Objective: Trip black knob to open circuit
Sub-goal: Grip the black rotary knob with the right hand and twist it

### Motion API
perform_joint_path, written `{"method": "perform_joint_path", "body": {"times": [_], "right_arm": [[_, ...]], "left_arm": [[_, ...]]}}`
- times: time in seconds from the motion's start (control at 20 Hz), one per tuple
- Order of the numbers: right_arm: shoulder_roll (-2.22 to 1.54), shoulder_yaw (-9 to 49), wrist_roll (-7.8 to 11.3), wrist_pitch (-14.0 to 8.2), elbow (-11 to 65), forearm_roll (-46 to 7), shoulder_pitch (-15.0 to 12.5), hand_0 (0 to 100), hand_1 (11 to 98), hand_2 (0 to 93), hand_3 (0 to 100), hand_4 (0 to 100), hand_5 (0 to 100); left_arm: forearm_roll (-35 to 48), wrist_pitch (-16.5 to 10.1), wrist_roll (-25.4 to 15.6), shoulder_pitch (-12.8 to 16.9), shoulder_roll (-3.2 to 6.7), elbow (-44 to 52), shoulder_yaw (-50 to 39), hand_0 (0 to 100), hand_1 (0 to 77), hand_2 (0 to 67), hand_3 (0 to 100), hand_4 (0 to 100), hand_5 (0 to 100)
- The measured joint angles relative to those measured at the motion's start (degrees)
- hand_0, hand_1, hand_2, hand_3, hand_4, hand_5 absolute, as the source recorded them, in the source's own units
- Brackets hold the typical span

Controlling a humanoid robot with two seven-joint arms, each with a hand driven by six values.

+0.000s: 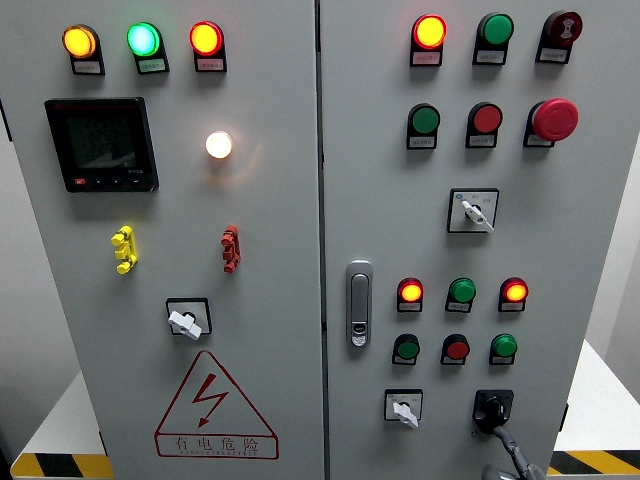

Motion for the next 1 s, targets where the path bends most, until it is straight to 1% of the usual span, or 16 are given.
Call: {"method": "perform_joint_path", "body": {"times": [0.65, 0.8, 1.0], "right_arm": [[0.01, 0.5, -0.17, -0.1, 0.1, -0.3, 0.0, 100, 52.8, 0.0, 93, 100, 100], [0.15, 0.8, -0.24, -0.2, -0.2, -0.3, -0.1, 100, 52.7, 0.0, 94, 100, 100], [0.18, 1.3, -0.24, -0.2, -0.4, -0.3, -0.2, 100, 52.6, 0.0, 94, 100, 100]], "left_arm": [[0.0, 0.0, 0.0, 0.0, 0.03, 0.0, 0.0, 0, 0.0, 19.4, 26, 10, 9], [0.0, 0.0, 0.0, 0.0, 0.03, 0.0, 0.0, 0, 0.0, 19.4, 26, 10, 9], [0.0, 0.0, 0.0, 0.0, 0.01, 0.0, 0.0, 0, 0.0, 19.4, 26, 10, 9]]}}
